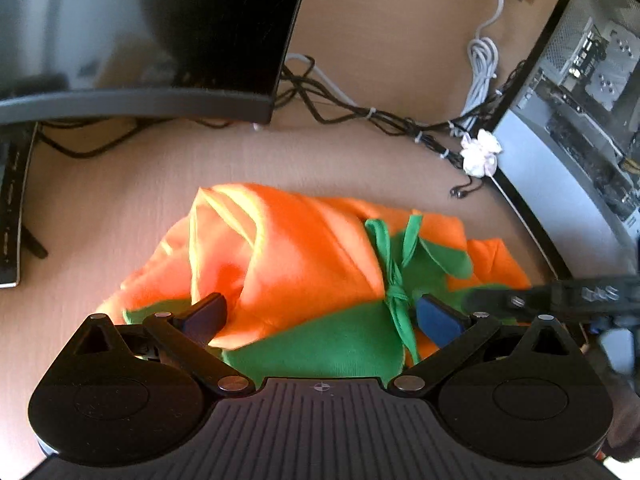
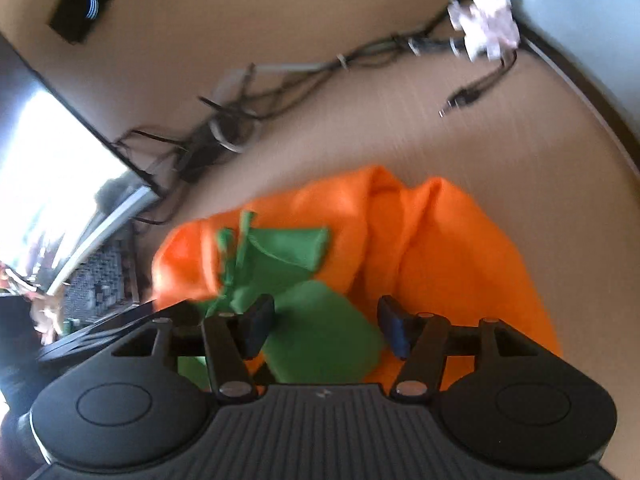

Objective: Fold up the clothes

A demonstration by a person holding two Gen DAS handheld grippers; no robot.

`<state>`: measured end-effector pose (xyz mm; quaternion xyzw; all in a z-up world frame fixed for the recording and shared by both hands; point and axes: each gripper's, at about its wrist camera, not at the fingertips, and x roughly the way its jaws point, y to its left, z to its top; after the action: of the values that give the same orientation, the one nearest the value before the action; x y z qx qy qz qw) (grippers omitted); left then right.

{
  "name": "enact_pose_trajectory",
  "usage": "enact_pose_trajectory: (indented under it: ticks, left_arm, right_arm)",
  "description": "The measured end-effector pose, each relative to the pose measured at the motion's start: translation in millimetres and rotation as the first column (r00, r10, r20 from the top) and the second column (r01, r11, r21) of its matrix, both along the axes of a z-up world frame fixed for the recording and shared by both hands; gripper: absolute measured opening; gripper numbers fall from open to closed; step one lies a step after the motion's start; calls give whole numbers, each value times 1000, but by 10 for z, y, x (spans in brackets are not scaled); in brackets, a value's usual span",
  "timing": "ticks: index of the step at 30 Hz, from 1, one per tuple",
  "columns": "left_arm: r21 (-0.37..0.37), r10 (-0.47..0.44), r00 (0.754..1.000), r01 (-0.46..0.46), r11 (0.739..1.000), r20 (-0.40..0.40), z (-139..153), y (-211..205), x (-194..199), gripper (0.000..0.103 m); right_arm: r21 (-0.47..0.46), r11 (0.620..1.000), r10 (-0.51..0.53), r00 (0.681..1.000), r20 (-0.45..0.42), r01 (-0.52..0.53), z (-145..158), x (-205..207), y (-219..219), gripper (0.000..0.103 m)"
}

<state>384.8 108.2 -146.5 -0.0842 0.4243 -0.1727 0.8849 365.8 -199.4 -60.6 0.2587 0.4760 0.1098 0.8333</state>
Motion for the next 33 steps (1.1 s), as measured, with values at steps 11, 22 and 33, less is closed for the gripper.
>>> enact_pose_trajectory:
  ticks: [11, 22, 33]
  left_arm:
    - [51, -48, 999, 49, 997, -17, -159, -61, -87, 103]
    - [-371, 67, 995, -88, 924, -71, 240, 760, 208, 103]
    - [-277, 142, 974, -187, 943, -175, -167, 396, 650, 81]
  right_arm:
    - [-146, 988, 73, 989, 132, -53, 117, 354, 235, 25]
    - [-139, 990, 41, 991, 126, -24, 245, 547, -111, 27]
    - [26, 998, 63, 998, 17, -64, -102, 989, 112, 32]
